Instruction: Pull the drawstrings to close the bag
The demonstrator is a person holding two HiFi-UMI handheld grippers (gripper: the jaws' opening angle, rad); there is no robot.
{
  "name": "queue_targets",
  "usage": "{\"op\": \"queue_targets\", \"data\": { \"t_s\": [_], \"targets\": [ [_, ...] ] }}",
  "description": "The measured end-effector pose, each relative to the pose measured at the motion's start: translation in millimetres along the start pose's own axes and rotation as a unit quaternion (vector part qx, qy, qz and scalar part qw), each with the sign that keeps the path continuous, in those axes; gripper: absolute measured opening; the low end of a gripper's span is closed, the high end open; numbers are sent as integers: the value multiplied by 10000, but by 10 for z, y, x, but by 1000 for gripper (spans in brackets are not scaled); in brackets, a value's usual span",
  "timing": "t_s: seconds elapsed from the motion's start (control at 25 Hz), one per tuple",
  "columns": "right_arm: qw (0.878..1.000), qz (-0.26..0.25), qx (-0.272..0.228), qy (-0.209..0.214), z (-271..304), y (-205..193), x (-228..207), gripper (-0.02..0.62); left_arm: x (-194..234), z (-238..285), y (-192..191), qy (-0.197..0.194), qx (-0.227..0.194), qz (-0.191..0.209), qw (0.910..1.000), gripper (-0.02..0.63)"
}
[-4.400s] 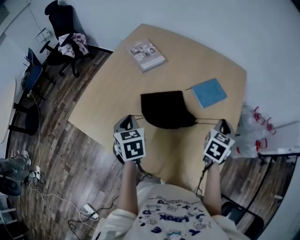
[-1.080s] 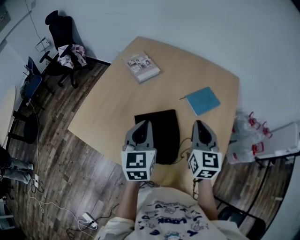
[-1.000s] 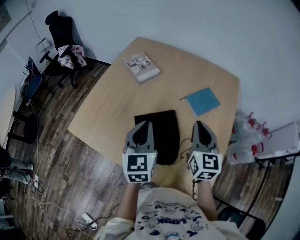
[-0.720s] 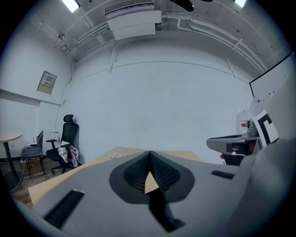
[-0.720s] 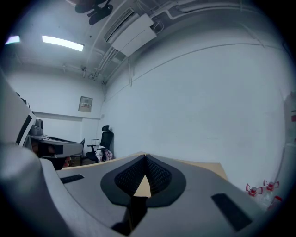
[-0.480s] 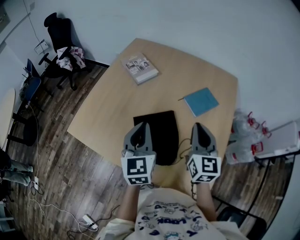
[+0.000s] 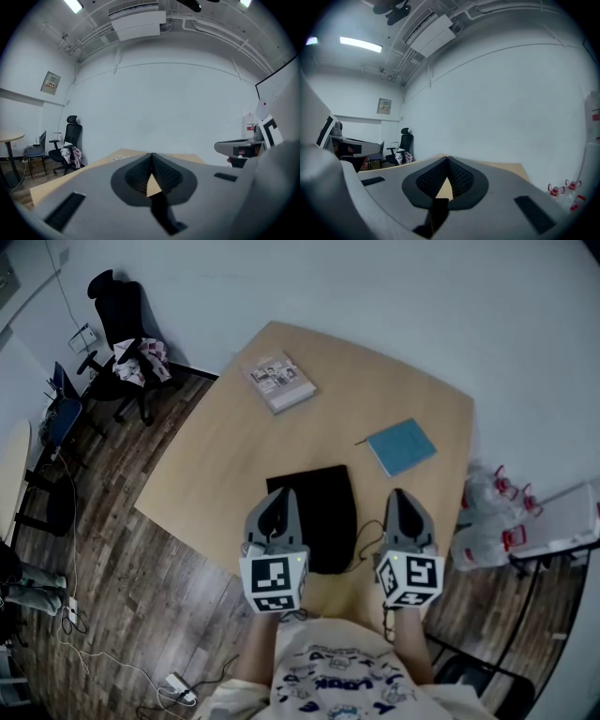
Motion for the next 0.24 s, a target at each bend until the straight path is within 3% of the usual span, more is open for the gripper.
{"op": "queue_targets", "data": {
  "t_s": [0.24],
  "targets": [
    [10000, 13, 2, -46, -16, -8, -28, 2, -21, -11, 16, -2, -12, -9, 10000, 3]
  ]
}}
Point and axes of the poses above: the fingertips, and each gripper's own axes: z forward along the fingers, x to its left, y out of its top, the point moved 2 cm from there along -z, backward along the fingers, and after that the axes turned 7 degrees about -x, right-handed, at the moved point
